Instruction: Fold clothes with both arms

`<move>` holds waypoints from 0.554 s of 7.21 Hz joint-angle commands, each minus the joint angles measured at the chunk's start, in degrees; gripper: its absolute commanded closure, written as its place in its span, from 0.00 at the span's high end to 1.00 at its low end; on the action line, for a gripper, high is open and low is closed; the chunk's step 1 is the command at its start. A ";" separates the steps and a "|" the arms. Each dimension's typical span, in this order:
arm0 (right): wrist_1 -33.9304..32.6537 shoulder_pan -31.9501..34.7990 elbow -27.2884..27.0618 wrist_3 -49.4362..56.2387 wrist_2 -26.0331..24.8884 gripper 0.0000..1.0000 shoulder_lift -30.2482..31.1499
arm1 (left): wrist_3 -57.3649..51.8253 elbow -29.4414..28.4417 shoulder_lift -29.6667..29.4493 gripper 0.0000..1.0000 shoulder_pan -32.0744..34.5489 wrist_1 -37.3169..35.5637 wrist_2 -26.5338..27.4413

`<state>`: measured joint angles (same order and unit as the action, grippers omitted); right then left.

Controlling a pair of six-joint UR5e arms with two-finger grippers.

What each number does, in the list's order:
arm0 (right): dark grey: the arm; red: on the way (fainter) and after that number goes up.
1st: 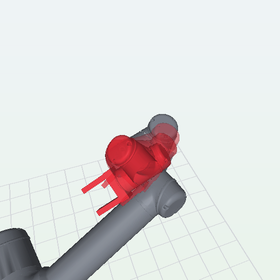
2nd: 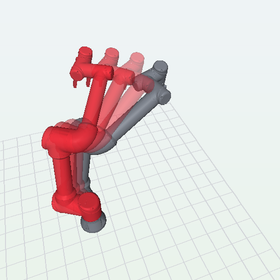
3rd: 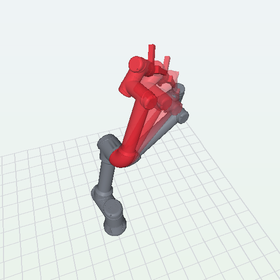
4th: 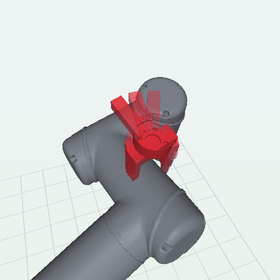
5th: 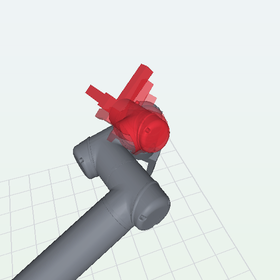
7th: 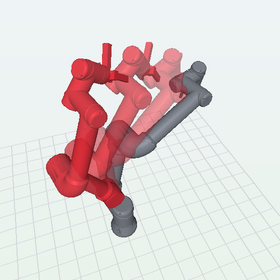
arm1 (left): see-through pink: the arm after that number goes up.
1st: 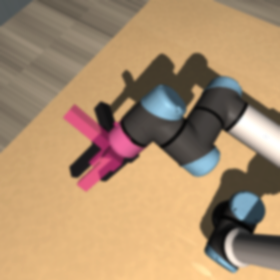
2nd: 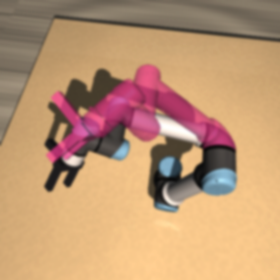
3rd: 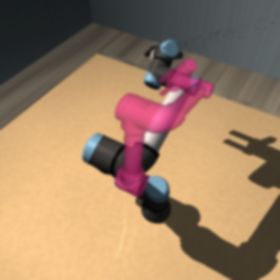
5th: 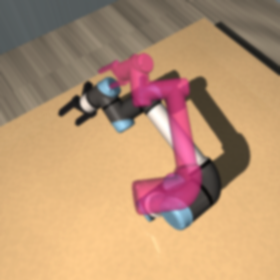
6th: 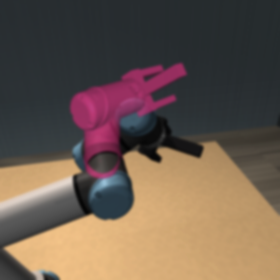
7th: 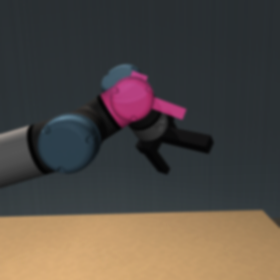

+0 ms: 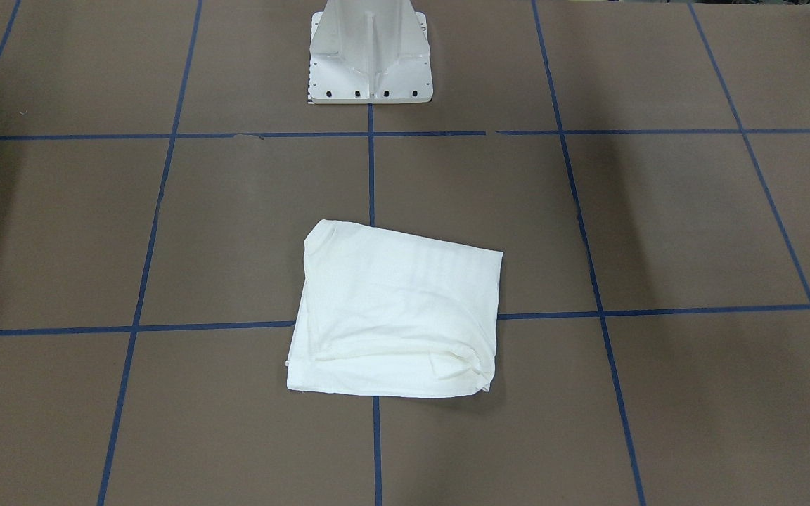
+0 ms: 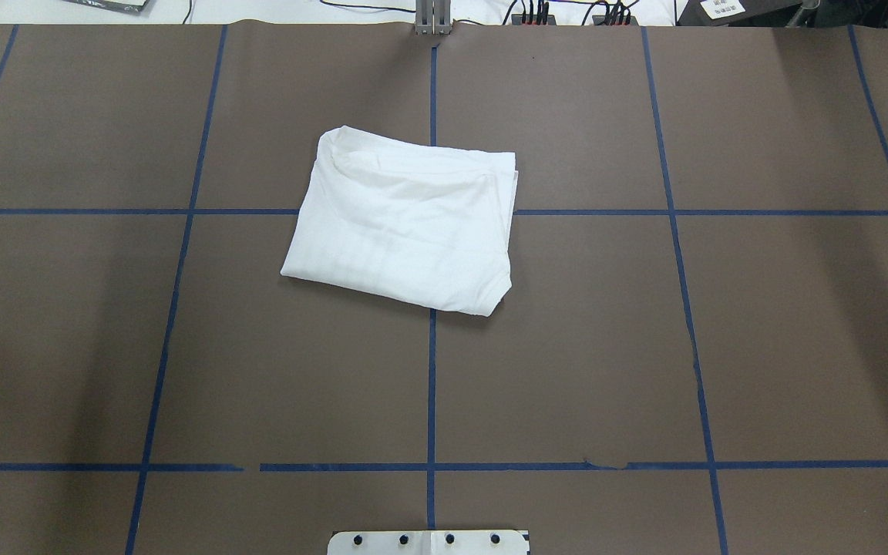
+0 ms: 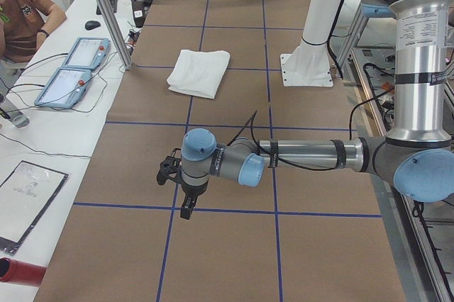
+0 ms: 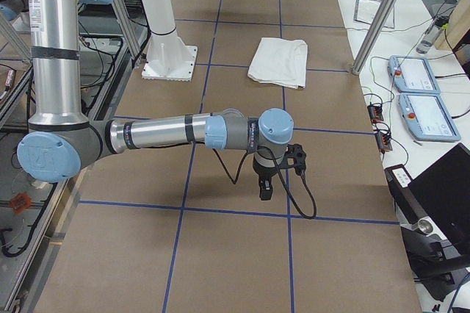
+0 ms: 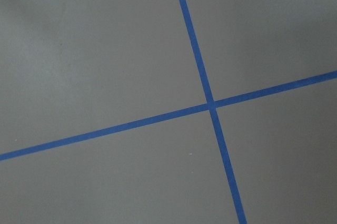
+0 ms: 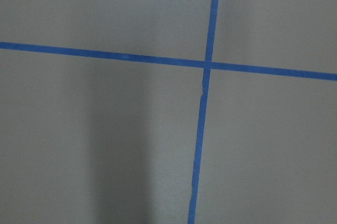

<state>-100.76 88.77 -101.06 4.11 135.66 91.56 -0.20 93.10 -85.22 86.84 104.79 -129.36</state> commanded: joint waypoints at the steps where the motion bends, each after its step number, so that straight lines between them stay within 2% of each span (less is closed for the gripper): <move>1: -1.90 1.14 -0.02 0.20 2.85 1.00 0.98 | -0.67 0.68 0.32 1.00 0.08 -4.67 -2.91; 4: -1.55 1.32 0.77 0.55 2.42 1.00 2.83 | -0.86 0.68 1.20 1.00 0.08 -4.33 -2.91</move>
<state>-102.42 90.04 -100.44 4.46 138.29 93.69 -0.99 93.71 -84.33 86.92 100.43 -132.17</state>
